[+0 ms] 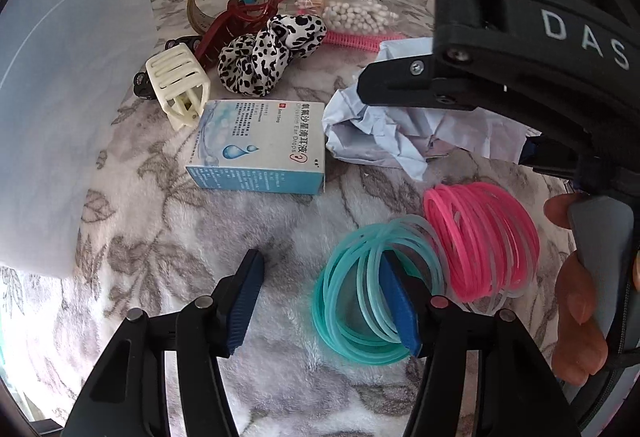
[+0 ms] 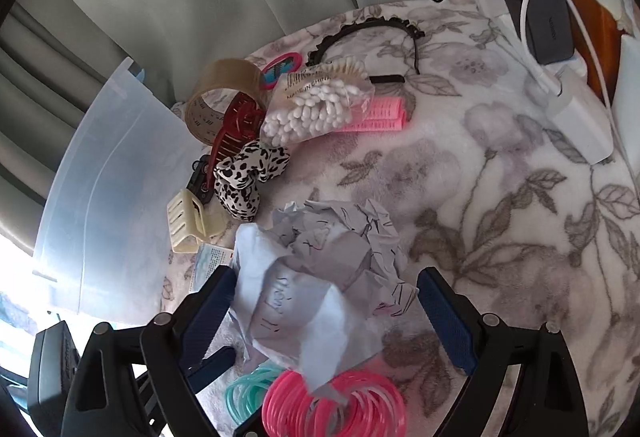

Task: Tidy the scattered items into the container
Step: 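Grasp the teal and pink bangles with the left gripper while the right gripper grasps the crumpled paper, then carry the bangles and paper to the clear box with both grippers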

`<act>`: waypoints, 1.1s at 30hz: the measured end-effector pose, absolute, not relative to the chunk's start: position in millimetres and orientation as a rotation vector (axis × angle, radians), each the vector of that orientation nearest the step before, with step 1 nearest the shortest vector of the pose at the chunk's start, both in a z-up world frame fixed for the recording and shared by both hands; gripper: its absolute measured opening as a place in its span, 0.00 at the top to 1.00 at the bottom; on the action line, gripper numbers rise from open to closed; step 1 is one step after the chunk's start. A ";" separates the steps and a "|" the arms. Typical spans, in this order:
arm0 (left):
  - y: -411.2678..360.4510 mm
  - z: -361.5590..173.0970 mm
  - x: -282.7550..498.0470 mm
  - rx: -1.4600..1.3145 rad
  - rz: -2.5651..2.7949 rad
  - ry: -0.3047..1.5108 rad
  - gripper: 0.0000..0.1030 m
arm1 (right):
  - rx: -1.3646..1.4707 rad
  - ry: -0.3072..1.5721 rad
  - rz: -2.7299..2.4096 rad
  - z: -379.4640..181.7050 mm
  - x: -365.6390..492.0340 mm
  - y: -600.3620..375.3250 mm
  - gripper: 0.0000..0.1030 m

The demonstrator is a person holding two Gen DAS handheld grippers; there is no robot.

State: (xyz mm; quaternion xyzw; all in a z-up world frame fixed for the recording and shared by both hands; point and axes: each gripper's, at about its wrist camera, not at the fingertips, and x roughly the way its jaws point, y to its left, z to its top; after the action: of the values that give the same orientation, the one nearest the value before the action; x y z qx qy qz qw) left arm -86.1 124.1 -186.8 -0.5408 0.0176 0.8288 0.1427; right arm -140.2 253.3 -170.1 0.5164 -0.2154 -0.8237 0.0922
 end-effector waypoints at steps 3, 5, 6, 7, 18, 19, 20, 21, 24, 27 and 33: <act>122.3 -186.9 -84.8 -1.560 2.394 0.038 0.47 | 1.504 -0.682 -2.451 -168.0 -135.9 254.9 0.19; 120.6 -186.7 -83.7 -1.560 2.394 0.020 0.56 | 1.484 -0.697 -2.463 -163.0 -133.0 256.8 0.21; 119.8 -186.3 -82.7 -1.561 2.391 0.008 0.59 | 1.481 -0.702 -2.469 -160.8 -131.6 257.8 0.22; 119.0 -186.0 -81.7 -1.561 2.389 -0.003 0.64 | 1.477 -0.707 -2.476 -158.6 -130.2 258.9 0.22; 115.2 -179.0 -63.4 -1.554 2.382 -0.081 0.88 | 1.387 -0.773 -2.559 -120.1 -97.8 274.8 0.23; 114.8 -177.7 -60.9 -1.550 2.387 -0.082 0.89 | 1.377 -0.780 -2.566 -115.9 -93.3 276.1 0.23; 112.7 -175.4 -59.2 -1.546 2.392 -0.088 0.90 | 1.366 -0.785 -2.573 -112.0 -89.5 277.1 0.23; 110.9 -173.3 -57.5 -1.543 2.398 -0.094 0.90 | 1.355 -0.786 -2.581 -108.4 -86.3 278.0 0.23; 108.2 -164.5 -50.5 -1.510 2.424 -0.105 0.90 | 1.313 -0.784 -2.603 -94.1 -73.3 278.0 0.23; 106.3 -149.2 -41.0 -1.448 2.457 -0.111 0.91 | 1.262 -0.773 -2.627 -75.4 -55.8 275.2 0.23; 89.2 -104.5 -49.6 -1.324 2.520 -0.123 0.91 | 1.162 -0.735 -2.674 -40.8 -27.9 267.1 0.23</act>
State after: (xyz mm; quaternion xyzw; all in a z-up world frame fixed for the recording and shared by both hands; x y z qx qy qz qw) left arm -49.6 89.2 -104.5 -0.4596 -0.0427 0.8750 0.1459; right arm -27.9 267.1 -40.8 0.3855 -0.2439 -0.8873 0.0673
